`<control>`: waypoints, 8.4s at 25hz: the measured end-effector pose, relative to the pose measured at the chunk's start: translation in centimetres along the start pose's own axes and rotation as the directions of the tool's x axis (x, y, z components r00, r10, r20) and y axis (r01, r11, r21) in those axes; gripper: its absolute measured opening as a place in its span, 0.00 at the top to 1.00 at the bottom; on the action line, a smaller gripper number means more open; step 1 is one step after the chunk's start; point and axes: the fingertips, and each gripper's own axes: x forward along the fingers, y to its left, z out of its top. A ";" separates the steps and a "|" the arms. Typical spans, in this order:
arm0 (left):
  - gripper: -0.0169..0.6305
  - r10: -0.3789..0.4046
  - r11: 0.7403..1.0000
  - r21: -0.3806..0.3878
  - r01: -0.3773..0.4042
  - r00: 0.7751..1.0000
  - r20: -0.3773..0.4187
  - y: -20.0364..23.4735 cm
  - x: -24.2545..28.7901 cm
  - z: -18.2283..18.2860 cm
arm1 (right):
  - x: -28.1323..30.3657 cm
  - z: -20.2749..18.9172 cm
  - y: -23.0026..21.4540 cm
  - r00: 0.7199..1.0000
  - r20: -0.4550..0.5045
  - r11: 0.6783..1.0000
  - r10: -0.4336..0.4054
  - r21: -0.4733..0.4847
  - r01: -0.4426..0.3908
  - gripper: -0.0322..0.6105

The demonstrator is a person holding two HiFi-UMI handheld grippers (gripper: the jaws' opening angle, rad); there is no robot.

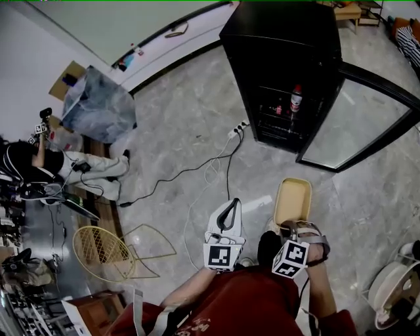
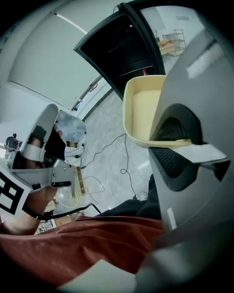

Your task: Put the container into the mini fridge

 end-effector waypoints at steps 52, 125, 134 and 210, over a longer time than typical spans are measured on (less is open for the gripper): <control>0.97 -0.409 0.913 0.026 0.408 0.911 0.056 15.6 31.5 3.8 | 9.7 11.1 -28.1 0.973 -0.223 0.934 -0.061 0.330 0.135 0.91; 0.97 -0.261 0.965 0.018 0.260 0.960 0.102 11.9 35.9 1.2 | 20.1 -2.2 -46.7 0.961 -0.258 0.966 -0.100 0.205 0.155 0.90; 0.97 -0.290 0.957 0.046 0.287 0.953 0.086 11.3 36.5 1.2 | 22.5 -3.3 -49.0 0.948 -0.295 0.971 -0.117 0.165 0.171 0.90; 0.97 -0.318 0.948 0.041 0.317 0.947 0.043 9.3 35.1 0.2 | 9.6 -1.1 -39.3 0.849 -0.134 0.646 -0.511 0.593 0.481 0.72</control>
